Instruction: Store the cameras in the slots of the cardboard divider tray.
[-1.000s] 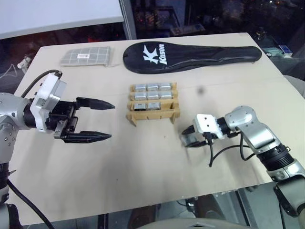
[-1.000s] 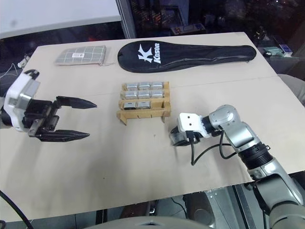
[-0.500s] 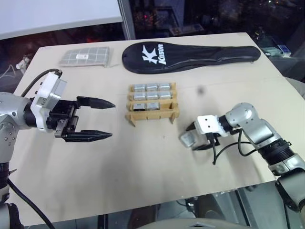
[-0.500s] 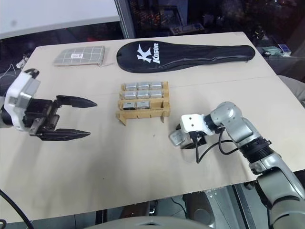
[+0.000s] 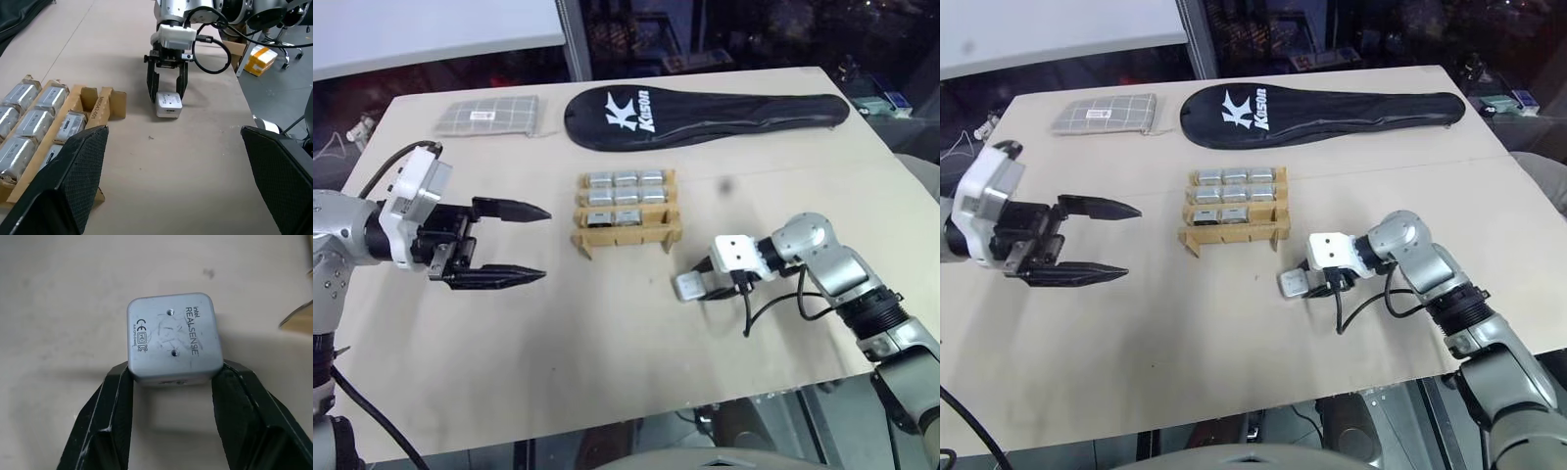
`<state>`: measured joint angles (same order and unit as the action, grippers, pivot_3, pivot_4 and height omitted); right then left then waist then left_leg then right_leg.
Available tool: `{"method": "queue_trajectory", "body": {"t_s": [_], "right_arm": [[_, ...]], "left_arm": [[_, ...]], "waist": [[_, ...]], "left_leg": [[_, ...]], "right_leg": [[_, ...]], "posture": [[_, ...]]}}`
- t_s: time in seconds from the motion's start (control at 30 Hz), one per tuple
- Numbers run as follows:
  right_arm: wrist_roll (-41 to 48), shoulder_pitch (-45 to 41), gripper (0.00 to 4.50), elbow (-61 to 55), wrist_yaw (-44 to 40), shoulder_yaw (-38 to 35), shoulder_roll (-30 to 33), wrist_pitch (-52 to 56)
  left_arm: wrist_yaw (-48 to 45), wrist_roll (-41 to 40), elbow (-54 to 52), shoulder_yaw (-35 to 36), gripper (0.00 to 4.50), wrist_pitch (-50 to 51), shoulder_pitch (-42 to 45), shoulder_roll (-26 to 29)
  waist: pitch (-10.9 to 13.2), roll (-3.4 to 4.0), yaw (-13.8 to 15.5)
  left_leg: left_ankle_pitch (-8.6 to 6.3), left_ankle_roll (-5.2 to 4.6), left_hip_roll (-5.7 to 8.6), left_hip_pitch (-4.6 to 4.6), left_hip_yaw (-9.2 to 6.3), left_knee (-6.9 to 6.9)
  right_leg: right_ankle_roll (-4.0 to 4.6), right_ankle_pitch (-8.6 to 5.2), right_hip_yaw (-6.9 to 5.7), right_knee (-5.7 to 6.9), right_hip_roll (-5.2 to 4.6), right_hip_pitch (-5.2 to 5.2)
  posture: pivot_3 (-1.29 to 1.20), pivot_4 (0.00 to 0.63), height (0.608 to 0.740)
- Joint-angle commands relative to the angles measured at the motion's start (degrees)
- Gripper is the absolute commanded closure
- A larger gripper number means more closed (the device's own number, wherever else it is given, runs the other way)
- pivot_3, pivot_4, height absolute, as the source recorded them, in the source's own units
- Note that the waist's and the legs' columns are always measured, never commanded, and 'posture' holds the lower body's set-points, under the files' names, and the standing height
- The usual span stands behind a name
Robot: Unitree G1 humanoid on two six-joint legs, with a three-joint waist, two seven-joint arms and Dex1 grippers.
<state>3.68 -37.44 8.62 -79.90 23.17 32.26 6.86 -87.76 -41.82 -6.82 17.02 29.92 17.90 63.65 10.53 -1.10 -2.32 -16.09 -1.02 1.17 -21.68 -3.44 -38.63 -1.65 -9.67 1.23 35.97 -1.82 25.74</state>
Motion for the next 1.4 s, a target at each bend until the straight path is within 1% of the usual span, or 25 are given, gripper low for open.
{"method": "queue_trajectory", "body": {"t_s": [0.03, 0.17, 0.27, 0.37, 0.43, 0.47, 0.53, 0.63, 0.77, 1.07, 1.33, 1.4], "right_arm": [[3.51, -0.45, 2.74, -5.61, 3.22, -4.09, -1.62, 1.94], [2.65, -0.99, 2.74, -7.15, 9.74, -5.85, -5.02, -0.71], [0.02, -1.34, 2.74, -6.97, 14.75, -6.18, -6.53, -3.44], [-4.73, -1.94, 2.74, -3.63, 24.56, -6.38, -10.02, -11.19], [-7.56, -1.88, 2.74, -2.01, 28.70, -5.90, -11.23, -16.06], [-8.69, -1.76, 2.74, -1.44, 30.58, -5.80, -11.78, -18.52], [-10.77, -1.66, 2.74, -0.59, 34.05, -5.69, -12.58, -22.86], [-14.69, -1.98, 2.74, 0.92, 39.59, -5.35, -13.05, -30.31], [-17.51, -1.91, 2.74, 2.27, 43.03, -4.52, -13.19, -35.44], [-22.15, -2.10, 2.74, 3.02, 45.07, -1.08, -14.12, -39.23], [-21.20, -2.90, 2.74, 4.25, 45.58, -1.84, -14.50, -38.91], [-21.09, -3.01, 2.74, 4.44, 45.48, -1.79, -14.39, -39.01]], "left_arm": [[7.05, -1.23, -4.09, -1.84, 0.00, 5.07, 0.97, -2.15], [18.56, -2.49, -5.97, -2.86, 0.00, 10.89, 3.26, -8.36], [22.31, -3.92, -7.79, -3.31, 0.00, 12.75, 4.45, -11.68], [27.43, -4.07, -9.01, -4.68, 0.00, 14.19, 5.94, -15.69], [30.48, -3.82, -8.37, -5.28, 0.00, 15.35, 6.91, -17.77], [32.03, -4.62, -7.21, -5.56, 0.00, 18.21, 7.86, -18.04], [35.36, -3.26, -5.56, -6.79, 0.00, 21.37, 9.33, -18.08], [34.71, -2.99, -3.70, -7.91, 0.00, 21.38, 10.28, -18.75], [34.46, -4.75, -1.89, -7.10, 0.00, 22.12, 11.28, -20.19], [29.64, -7.29, -0.79, -7.58, 0.00, 23.33, 12.38, -20.15], [27.51, -7.89, -0.39, -7.74, 0.00, 24.71, 12.75, -19.42], [27.40, -7.81, -0.18, -7.65, 0.54, 24.67, 12.76, -19.48]], "waist": [[0.00, 0.00, 0.04], [-0.01, -0.01, 0.13], [-0.01, -0.01, 0.10], [-0.01, -0.02, 0.16], [-0.01, -0.02, 0.16], [-0.01, -0.02, 0.16], [-0.02, -0.02, 0.13], [-0.02, -0.02, 0.08], [-0.02, -0.03, 0.02], [-0.02, -0.03, -0.03], [-0.02, -0.03, -0.04], [-0.02, -0.03, -0.03]], "left_leg": [[0.00, 0.00, 0.00, 0.00, -0.01, 0.00], [0.00, 0.00, -0.01, -0.02, -0.11, -0.12], [0.00, 0.01, 0.01, -0.02, -0.14, -0.15], [0.01, 0.02, 0.05, -0.01, -0.14, -0.16], [0.13, 0.23, 0.07, 0.01, -0.14, -0.16], [0.15, 0.26, 0.09, 0.01, -0.12, -0.16], [0.15, 0.27, 0.12, 0.01, -0.13, -0.16], [0.15, 0.27, 0.19, 0.03, -0.13, -0.16], [0.15, 0.28, 0.18, 0.03, -0.13, -0.16], [0.15, 0.27, 0.18, 0.04, -0.13, -0.16], [0.15, 0.27, 0.18, 0.04, -0.14, -0.16], [0.16, 0.27, 0.18, 0.04, -0.14, -0.16]], "right_leg": [[0.00, 0.00, -0.01, 0.00, 0.00, 0.00], [0.00, 0.01, -0.05, 0.10, -0.01, -0.01], [0.01, 0.01, -0.02, 0.19, -0.05, 0.01], [0.01, 0.02, -0.03, 0.22, -0.11, 0.01], [0.01, 0.02, 0.00, 0.26, -0.12, 0.01], [0.02, 0.02, -0.01, 0.27, -0.12, 0.01], [0.02, 0.02, 0.00, 0.31, -0.12, 0.01], [0.02, 0.02, 0.02, 0.36, -0.11, 0.02], [0.02, 0.02, 0.05, 0.36, -0.11, 0.03], [0.02, 0.02, 0.06, 0.37, -0.10, 0.03], [0.02, 0.02, 0.06, 0.37, -0.10, 0.02], [0.02, 0.02, 0.06, 0.37, -0.10, 0.02]], "posture": [[0.00, 0.150, 0.740], [0.00, 0.150, 0.740], [0.00, 0.150, 0.740], [0.00, 0.150, 0.740], [0.00, 0.150, 0.740], [0.00, 0.150, 0.740], [0.00, 0.150, 0.740], [0.00, 0.150, 0.740], [0.00, 0.150, 0.740], [0.00, 0.150, 0.740], [0.00, 0.150, 0.740], [0.00, 0.150, 0.740]]}}
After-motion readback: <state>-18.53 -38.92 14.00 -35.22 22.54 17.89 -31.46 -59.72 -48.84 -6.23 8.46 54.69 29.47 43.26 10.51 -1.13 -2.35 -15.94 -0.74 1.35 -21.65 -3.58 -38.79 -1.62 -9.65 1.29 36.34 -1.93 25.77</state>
